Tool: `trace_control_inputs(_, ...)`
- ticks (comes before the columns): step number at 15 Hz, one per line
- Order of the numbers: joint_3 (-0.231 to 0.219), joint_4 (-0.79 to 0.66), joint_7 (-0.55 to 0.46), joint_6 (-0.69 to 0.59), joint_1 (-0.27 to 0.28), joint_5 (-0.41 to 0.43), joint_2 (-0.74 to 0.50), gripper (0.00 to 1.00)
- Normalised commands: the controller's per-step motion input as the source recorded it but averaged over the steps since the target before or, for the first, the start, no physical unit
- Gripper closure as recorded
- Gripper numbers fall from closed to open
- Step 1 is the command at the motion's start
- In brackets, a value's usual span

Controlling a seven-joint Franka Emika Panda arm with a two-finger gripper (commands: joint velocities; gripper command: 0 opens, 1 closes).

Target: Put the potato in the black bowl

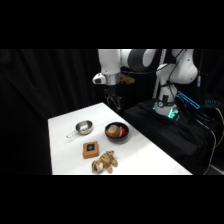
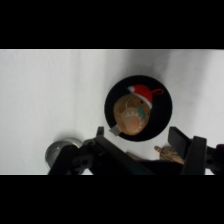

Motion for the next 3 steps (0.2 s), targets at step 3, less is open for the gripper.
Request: trace_control_inputs(3,-0.022,0.39,-0.17,-0.43,-0.017,0.108,-0.03,0.0)
